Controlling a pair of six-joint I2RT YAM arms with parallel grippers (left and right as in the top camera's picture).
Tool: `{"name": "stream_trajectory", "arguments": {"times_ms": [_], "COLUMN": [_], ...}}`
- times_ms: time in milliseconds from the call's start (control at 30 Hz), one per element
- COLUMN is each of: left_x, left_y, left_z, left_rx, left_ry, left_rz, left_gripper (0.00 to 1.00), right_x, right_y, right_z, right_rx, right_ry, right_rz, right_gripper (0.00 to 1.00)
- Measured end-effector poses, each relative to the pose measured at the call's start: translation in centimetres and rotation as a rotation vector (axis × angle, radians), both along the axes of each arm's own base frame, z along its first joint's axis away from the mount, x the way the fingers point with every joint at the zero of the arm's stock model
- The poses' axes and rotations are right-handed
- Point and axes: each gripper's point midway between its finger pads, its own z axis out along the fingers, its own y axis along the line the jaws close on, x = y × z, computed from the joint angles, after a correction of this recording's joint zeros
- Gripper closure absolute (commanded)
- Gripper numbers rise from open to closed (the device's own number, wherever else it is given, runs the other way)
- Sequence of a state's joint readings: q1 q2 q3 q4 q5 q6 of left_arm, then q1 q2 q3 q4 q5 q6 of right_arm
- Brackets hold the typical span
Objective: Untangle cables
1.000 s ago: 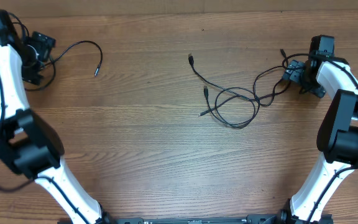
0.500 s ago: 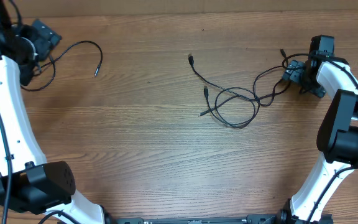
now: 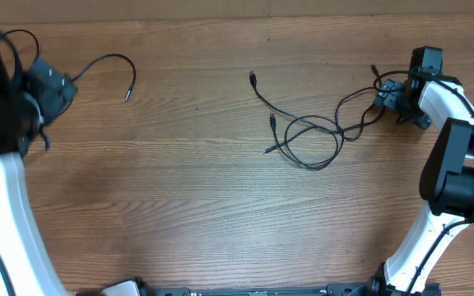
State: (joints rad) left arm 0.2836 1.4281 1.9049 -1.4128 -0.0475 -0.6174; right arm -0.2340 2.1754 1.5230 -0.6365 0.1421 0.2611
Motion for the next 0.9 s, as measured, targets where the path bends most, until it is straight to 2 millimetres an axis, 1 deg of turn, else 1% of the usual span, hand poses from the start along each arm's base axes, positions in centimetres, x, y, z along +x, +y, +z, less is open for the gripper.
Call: {"name": "stream_trajectory", "arguments": {"times_ms": [33,100,300,333,367,433,533,600,667,767,900], "left_x": [-0.9,-2.7,-8.8,-9.5,-10.8,-12.2,-14.2,-15.0,-15.2,-15.2,-14.9], "left_y": [-0.2,-0.7,-2.5,-2.7,-3.1,-3.5,-4.1,-4.3,-4.4,-4.6,-5.6], "left_z": [0.0,-0.9,-6.0,-6.5,-7.4,-8.2,-10.3,-11.8,-12.6,-13.2,-13.2], "left_rx": [0.007,0.013,0.006,0.005,0.006,0.006,-0.010,-0.028,-0.037,-0.052,-0.099], "left_ry": [-0.020,-0.040,-0.025,-0.024,-0.029,-0.032,0.027,0.085,0.118,0.134,0.121], "left_rz": [0.001,0.002,0.005,0.005,0.007,0.007,0.008,0.007,0.007,0.001,-0.030], "left_gripper": [0.00,0.01,0.00,0.00,0.00,0.00,0.00,0.00,0.01,0.01,0.01], "right_x": [0.0,0.0,0.0,0.0,0.0,0.0,0.0,0.0,0.0,0.0,0.0], "right_y": [0.0,0.0,0.0,0.0,0.0,0.0,0.0,0.0,0.0,0.0,0.0], "right_z": [0.0,0.0,0.0,0.0,0.0,0.0,0.0,0.0,0.0,0.0,0.0], "right_rx": [0.000,0.000,0.000,-0.001,-0.001,-0.001,-0.001,-0.001,-0.001,-0.001,-0.001], "right_ry": [0.001,0.000,-0.001,-0.001,-0.001,-0.001,-0.001,-0.002,-0.001,-0.001,-0.001], "right_rz": [0.000,0.000,0.000,0.000,0.000,-0.001,0.000,-0.001,0.000,0.000,0.000], "right_gripper": [0.00,0.00,0.00,0.00,0.00,0.00,0.00,0.00,0.00,0.00,0.00]}}
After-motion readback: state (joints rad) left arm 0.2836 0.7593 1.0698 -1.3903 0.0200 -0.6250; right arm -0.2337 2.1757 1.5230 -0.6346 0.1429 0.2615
